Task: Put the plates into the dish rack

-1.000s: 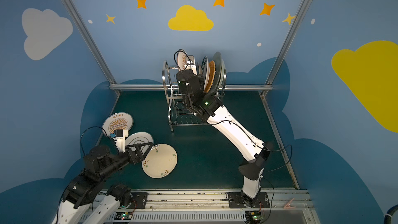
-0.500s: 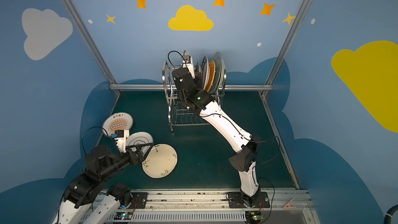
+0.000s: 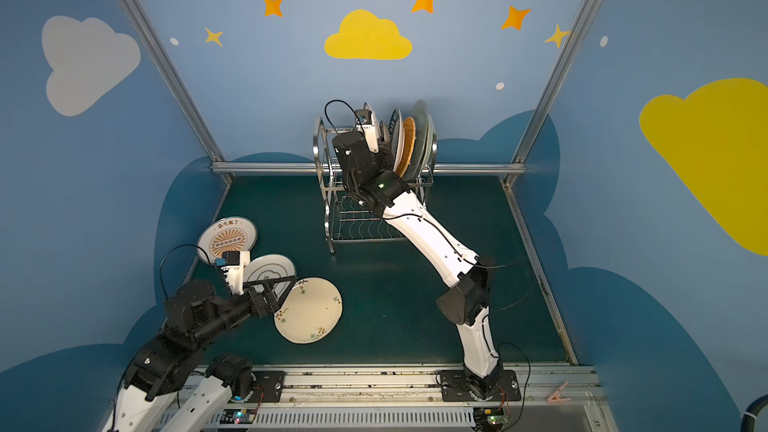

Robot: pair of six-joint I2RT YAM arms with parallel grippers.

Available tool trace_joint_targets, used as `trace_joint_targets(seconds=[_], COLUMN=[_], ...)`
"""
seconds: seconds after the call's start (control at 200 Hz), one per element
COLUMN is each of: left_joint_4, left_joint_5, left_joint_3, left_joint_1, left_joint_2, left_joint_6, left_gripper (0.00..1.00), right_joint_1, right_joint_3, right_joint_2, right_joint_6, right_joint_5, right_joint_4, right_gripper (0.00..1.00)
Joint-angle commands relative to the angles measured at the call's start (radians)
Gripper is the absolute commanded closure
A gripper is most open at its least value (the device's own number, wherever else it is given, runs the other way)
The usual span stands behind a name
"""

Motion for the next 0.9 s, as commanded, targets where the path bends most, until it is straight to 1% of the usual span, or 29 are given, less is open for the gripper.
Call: trace_joint_targets(seconds=[0.0,0.2,0.646,0.891], left_joint_4=[0.009,0.009,0.010,0.009], left_joint_5=[0.003,0.002,0.004,0.005], left_joint_3=[-0.003,-0.003,-0.005,-0.005], left_joint_1=[0.006,0.007,0.015,0.018], left_joint_2=[-0.012,-0.016,-0.020,-0.022], left_joint_6=[0.010,0.008,0.006,0.006], left_gripper=[0.00,0.00,0.00,0.00], right_joint_1=[-0.004,-0.006,0.001,0.005], right_joint_3=[0.045,0.056,0.064,0.063], right_joint_2=[0.010,0.021,0.030,0.025], right_joint_6=[0.057,0.118,0.208,0.214], right_joint_5=[0.020,0.020,0.052,0.075], right_joint_4=[-0.025,-0.085,-0.185,-0.207], right_gripper=[1.00,1.00,1.00,1.00])
